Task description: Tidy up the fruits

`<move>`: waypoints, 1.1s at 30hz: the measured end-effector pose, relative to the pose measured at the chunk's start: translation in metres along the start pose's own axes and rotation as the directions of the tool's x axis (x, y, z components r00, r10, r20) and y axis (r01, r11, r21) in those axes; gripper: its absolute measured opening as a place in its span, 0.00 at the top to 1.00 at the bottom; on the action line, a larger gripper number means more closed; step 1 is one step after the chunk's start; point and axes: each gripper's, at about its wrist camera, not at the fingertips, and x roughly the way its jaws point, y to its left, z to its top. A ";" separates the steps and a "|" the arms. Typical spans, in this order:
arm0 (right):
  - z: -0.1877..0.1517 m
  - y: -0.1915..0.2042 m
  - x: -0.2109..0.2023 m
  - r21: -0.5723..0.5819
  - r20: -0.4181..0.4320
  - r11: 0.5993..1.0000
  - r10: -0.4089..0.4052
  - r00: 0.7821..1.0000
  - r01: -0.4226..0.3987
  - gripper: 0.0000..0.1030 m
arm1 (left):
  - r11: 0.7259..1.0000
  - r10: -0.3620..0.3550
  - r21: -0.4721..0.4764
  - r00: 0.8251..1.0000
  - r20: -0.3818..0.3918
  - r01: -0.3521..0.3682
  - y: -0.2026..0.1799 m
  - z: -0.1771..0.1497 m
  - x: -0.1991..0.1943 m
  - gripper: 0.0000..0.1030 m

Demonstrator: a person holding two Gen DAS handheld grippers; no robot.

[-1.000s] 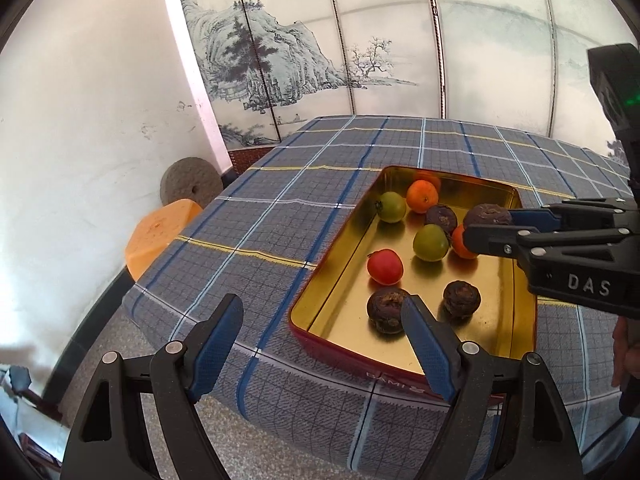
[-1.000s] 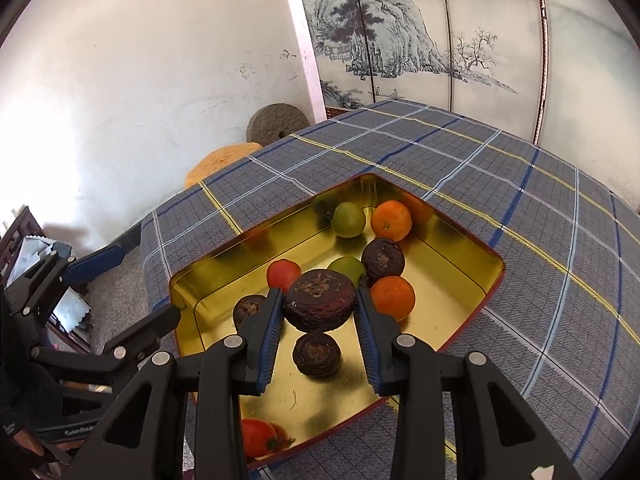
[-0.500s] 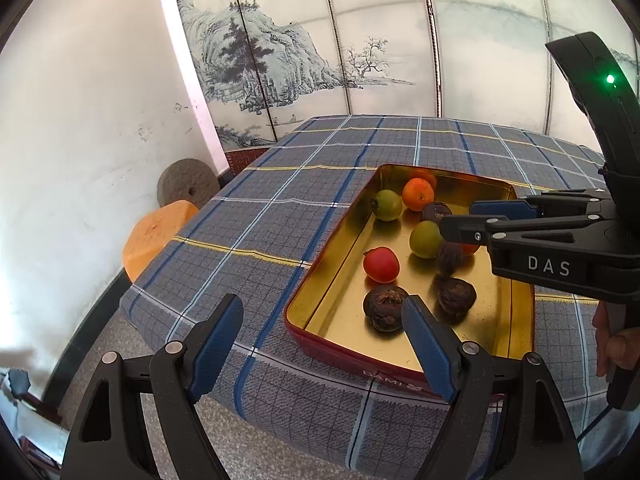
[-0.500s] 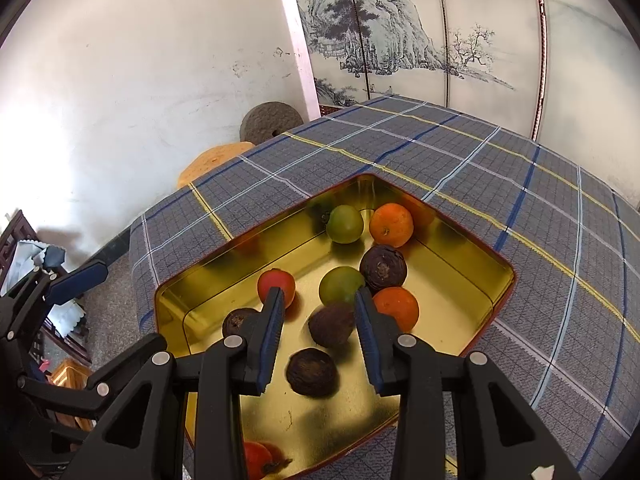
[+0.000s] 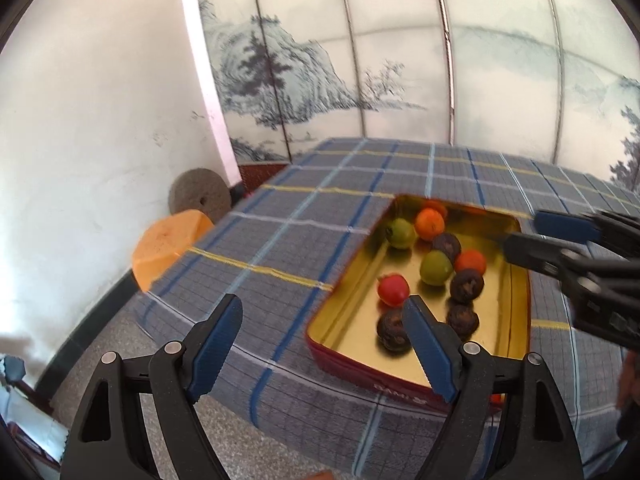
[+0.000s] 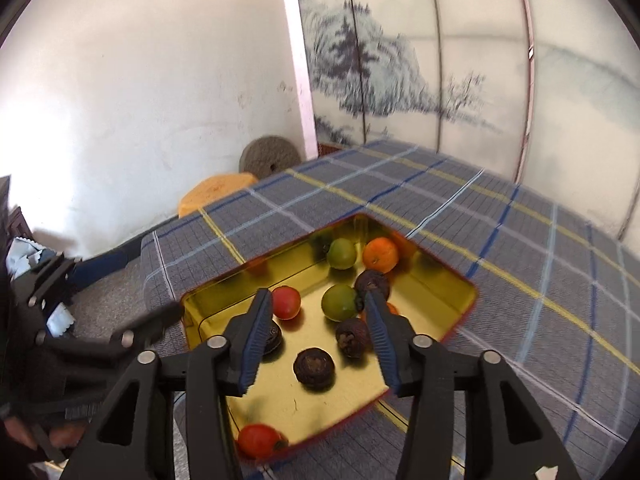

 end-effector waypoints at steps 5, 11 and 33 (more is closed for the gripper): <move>-0.002 -0.003 -0.042 -0.013 0.081 0.998 -0.053 0.995 0.054 0.38 | 0.999 0.029 -0.029 0.996 0.087 -0.027 0.008 0.013 -0.024 0.04; 0.001 -0.008 -0.080 0.005 0.145 0.997 -0.075 0.987 0.075 0.37 | 0.999 -0.002 -0.051 0.984 0.179 0.011 0.010 0.030 -0.067 0.00; -0.005 0.009 -0.158 -0.017 0.282 0.992 -0.111 0.953 0.121 0.23 | 0.994 -0.088 -0.040 0.955 0.285 0.104 0.006 0.035 -0.154 0.00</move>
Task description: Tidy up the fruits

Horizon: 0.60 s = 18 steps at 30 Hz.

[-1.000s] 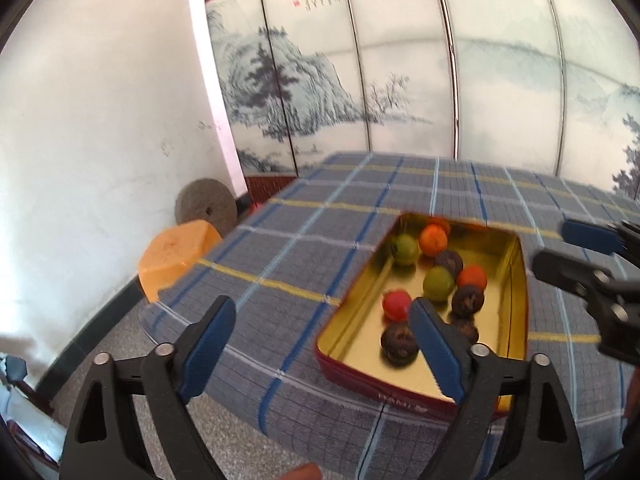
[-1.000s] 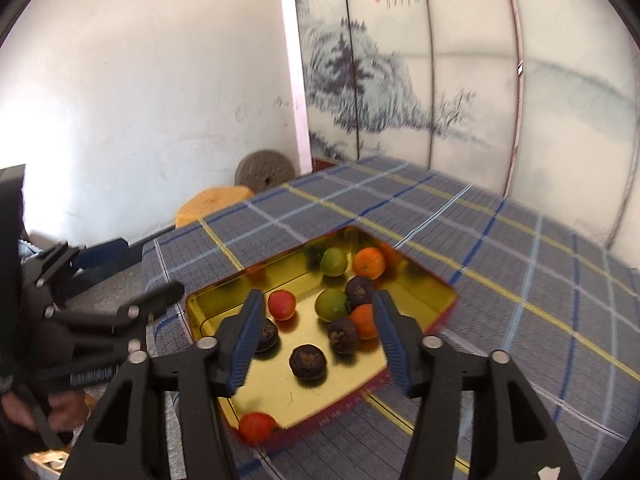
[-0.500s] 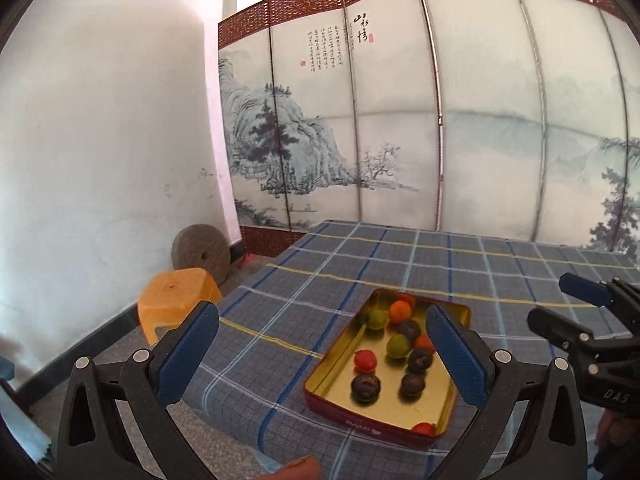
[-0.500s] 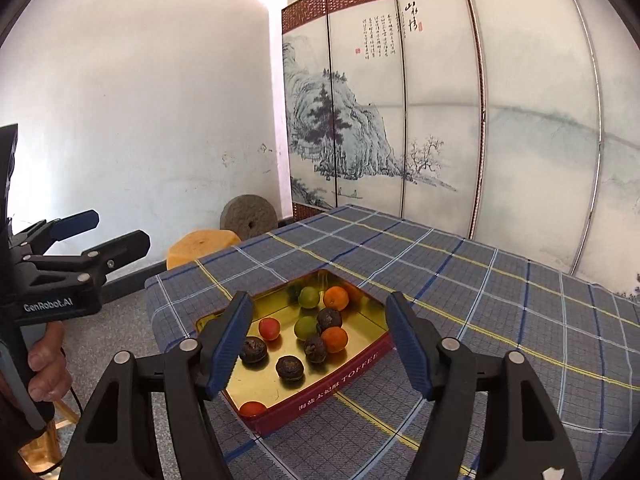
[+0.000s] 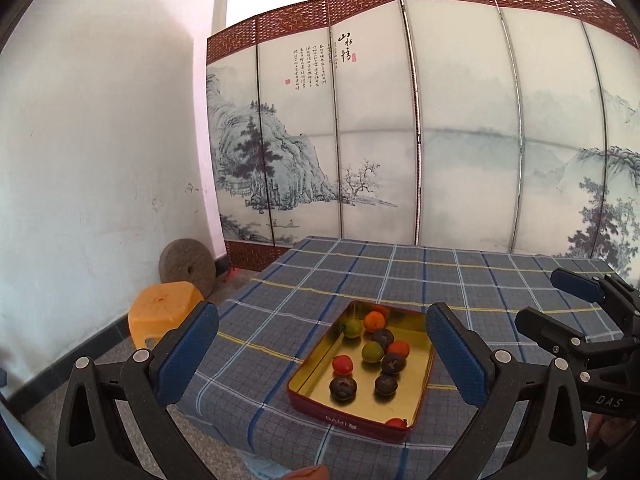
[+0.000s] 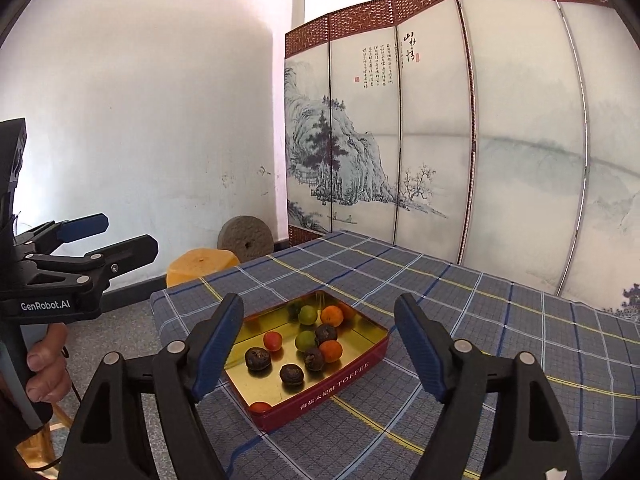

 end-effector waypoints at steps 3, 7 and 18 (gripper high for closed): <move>0.000 0.001 -0.006 -0.005 0.007 1.000 -0.005 1.000 0.005 0.22 | 1.000 -0.002 0.004 1.000 0.003 0.002 -0.001 0.000 -0.006 0.00; -0.001 0.001 -0.011 -0.010 0.012 1.000 -0.014 1.000 0.014 0.20 | 1.000 -0.011 0.009 1.000 0.008 0.010 -0.002 0.000 -0.011 0.00; -0.010 -0.006 -0.012 -0.004 0.001 0.999 -0.033 0.999 0.033 0.12 | 1.000 -0.017 0.008 1.000 -0.006 0.017 -0.006 -0.002 -0.010 0.00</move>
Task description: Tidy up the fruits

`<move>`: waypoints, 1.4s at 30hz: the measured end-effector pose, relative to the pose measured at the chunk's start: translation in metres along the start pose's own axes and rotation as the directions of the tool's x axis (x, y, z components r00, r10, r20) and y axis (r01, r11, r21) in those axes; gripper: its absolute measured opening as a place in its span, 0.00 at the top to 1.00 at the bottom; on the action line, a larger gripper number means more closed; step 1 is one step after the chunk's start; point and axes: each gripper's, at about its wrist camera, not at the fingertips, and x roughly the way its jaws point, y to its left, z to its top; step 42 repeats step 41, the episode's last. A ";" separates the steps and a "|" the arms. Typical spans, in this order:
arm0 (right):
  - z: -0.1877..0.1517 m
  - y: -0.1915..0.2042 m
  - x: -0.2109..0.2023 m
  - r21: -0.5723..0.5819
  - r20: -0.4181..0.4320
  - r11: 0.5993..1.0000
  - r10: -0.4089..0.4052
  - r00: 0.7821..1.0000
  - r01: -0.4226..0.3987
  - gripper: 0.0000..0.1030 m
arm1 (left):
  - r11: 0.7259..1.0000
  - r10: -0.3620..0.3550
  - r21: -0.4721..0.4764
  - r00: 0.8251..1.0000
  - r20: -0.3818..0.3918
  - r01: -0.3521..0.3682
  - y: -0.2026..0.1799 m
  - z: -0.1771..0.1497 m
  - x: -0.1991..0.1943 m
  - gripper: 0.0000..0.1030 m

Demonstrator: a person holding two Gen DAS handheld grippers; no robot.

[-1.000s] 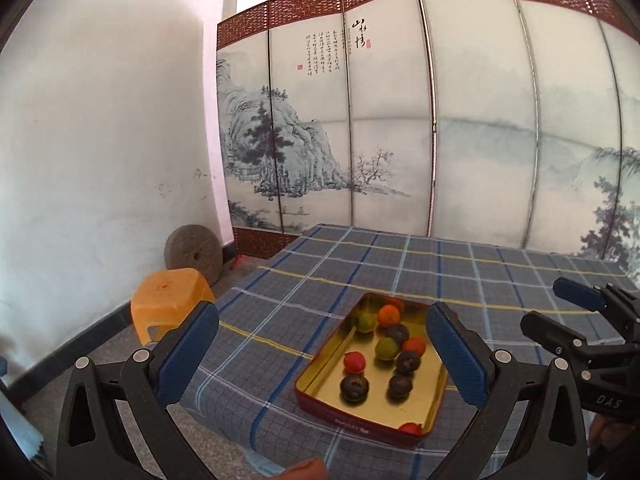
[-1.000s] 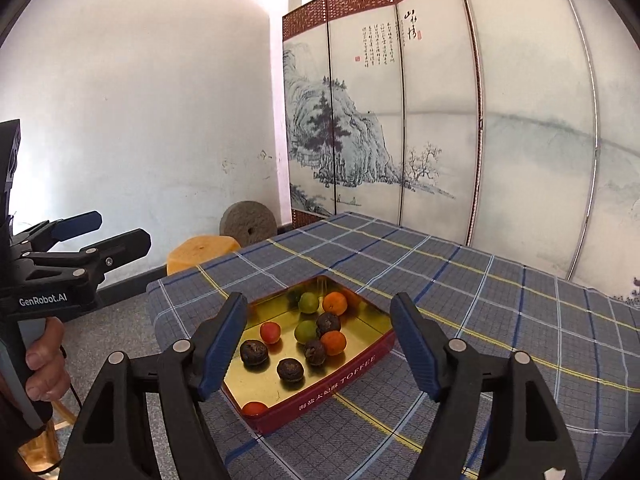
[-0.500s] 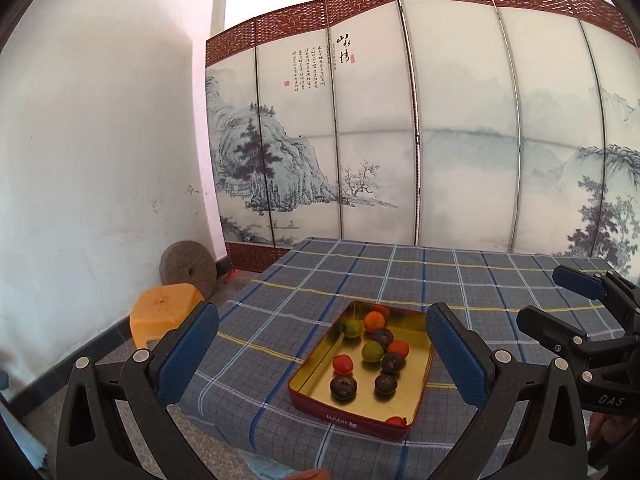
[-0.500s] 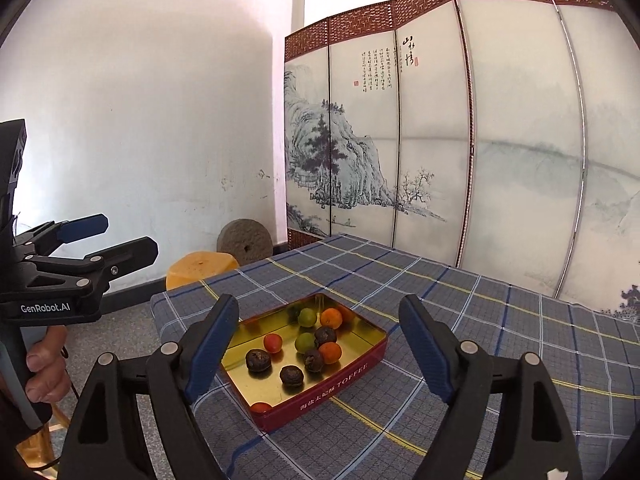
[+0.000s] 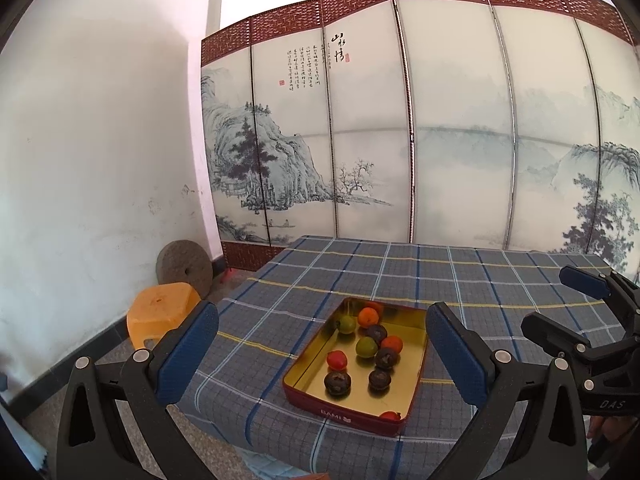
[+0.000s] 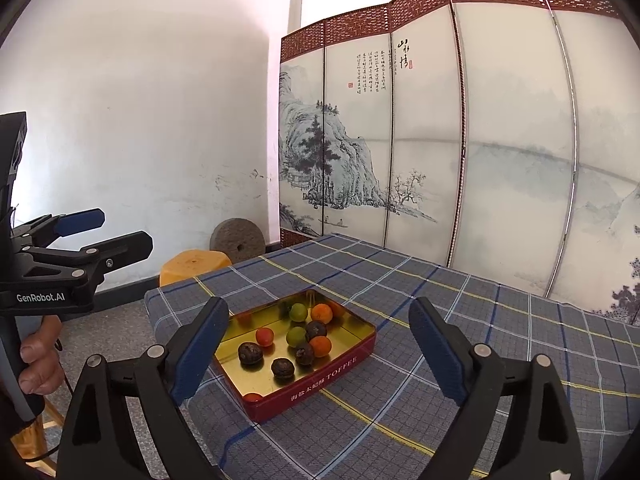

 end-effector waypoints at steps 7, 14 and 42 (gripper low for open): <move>-0.012 -0.017 0.010 0.022 -0.034 1.000 -0.019 0.999 0.019 0.09 | 1.000 -0.003 0.023 0.999 -0.035 0.004 -0.007 -0.003 0.014 0.00; -0.026 -0.051 0.023 0.068 -0.080 0.996 -0.056 0.995 0.062 0.09 | 0.999 -0.002 0.038 0.997 -0.082 0.005 -0.015 -0.007 0.037 0.00; -0.157 -0.366 0.114 0.103 -0.626 0.869 -0.322 0.711 0.484 0.01 | 0.996 0.018 0.092 0.966 -0.259 0.006 -0.054 -0.006 0.137 0.00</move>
